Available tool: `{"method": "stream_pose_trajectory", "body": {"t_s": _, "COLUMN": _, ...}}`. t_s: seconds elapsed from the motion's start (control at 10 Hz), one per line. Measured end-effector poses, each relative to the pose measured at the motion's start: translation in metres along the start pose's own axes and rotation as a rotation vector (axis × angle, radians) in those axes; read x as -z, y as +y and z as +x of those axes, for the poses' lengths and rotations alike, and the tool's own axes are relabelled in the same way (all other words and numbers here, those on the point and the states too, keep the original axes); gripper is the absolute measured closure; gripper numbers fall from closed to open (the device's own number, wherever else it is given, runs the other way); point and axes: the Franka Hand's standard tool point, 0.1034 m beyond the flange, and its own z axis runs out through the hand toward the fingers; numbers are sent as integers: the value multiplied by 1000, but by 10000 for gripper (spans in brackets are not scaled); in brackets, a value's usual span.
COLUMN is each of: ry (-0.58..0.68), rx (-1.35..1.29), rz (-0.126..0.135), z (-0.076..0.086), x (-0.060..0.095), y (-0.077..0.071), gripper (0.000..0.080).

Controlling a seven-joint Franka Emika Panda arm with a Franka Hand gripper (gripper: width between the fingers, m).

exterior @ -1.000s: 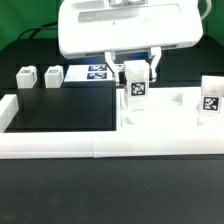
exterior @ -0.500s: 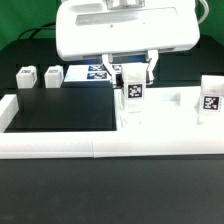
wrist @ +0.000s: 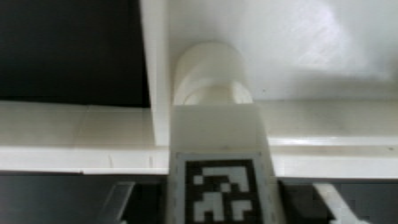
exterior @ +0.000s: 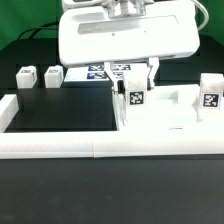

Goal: Assemble square table

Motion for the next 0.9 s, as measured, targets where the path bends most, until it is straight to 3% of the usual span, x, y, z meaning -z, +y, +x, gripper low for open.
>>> {"method": "stream_pose_trajectory", "body": {"t_s": 0.4, "ry": 30, "rx": 2, "rz": -10, "z": 1, "x": -1, "y": 0, "gripper": 509}}
{"method": "stream_pose_trajectory", "body": {"t_s": 0.5, "ry": 30, "rx": 2, "rz": -10, "z": 1, "x": -1, "y": 0, "gripper": 420}}
{"method": "stream_pose_trajectory", "body": {"t_s": 0.6, "ry": 30, "rx": 2, "rz": -10, "z": 0, "x": -1, "y": 0, "gripper": 420}}
{"method": "stream_pose_trajectory", "body": {"t_s": 0.7, "ry": 30, "rx": 2, "rz": -10, "z": 0, "x": -1, "y": 0, "gripper": 241}}
{"method": "stream_pose_trajectory", "body": {"t_s": 0.8, "ry": 30, "rx": 2, "rz": -10, "z": 0, "x": -1, "y": 0, "gripper": 179}}
{"method": "stream_pose_trajectory", "body": {"t_s": 0.9, "ry": 30, "rx": 2, "rz": -10, "z": 0, "x": -1, "y": 0, "gripper": 179}}
